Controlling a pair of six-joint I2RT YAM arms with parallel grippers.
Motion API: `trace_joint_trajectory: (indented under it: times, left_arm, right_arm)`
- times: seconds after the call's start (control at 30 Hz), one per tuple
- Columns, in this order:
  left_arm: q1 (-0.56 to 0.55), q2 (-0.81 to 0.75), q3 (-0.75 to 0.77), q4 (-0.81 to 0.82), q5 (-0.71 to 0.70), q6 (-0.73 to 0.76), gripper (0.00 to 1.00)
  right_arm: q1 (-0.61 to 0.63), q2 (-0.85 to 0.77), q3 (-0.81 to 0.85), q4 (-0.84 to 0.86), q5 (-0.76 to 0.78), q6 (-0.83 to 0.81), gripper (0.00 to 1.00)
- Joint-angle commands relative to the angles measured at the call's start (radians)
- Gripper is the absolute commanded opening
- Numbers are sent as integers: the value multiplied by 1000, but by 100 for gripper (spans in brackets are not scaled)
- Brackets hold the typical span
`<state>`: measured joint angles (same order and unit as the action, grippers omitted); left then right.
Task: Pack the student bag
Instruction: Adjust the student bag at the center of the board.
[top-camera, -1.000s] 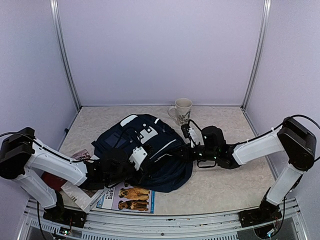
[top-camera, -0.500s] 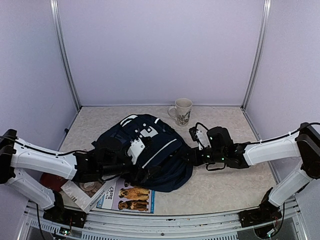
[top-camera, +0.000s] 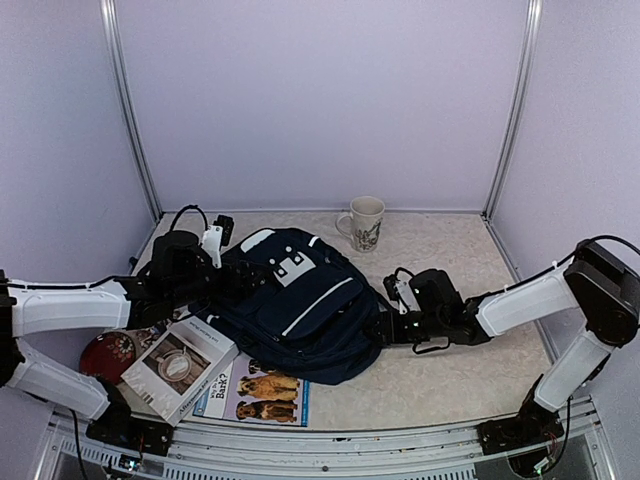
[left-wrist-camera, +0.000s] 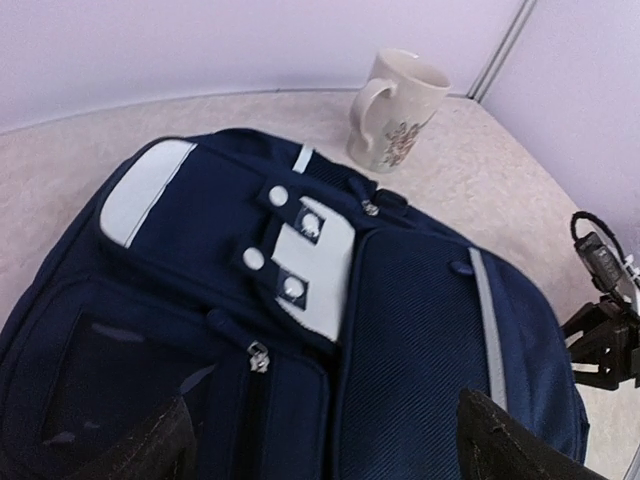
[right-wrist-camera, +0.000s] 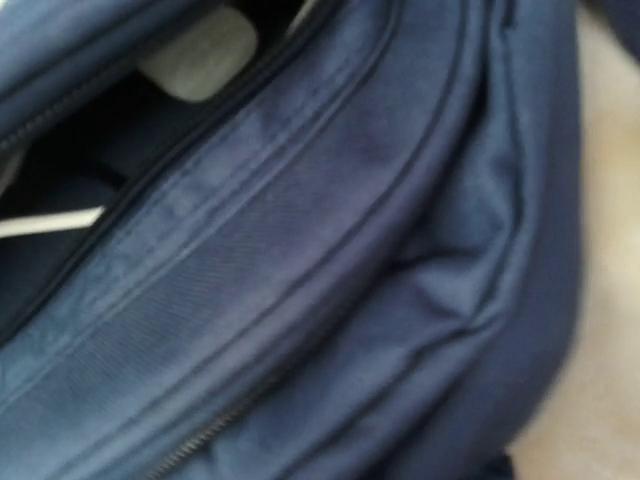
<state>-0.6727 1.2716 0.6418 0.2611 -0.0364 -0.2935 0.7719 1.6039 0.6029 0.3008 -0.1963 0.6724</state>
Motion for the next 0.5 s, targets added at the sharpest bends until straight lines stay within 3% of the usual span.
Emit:
trace_joint_trajectory:
  times: [0.0,0.1,0.3,0.33,0.47]
  left_arm:
    - [25,9,-27,-15,-2,-90,87]
    - [22,-1,-41,22,22,-79,87]
    - [-61,5,-32,41,-10,34,87]
    - [-77,9,-26,39,-13,45,87]
    - [-98,29,1,13,-2,37,88]
  right_arm:
    - [-30,-4,37,-43,5,-19,16]
    - [-86,-33,33,-90,38,-63,0]
    - [-253,-22,101,-186,53,-264,0]
    - [-288,-4,122,-204,43,-290,2]
    - [-351,35,232,-337,116,-373,28]
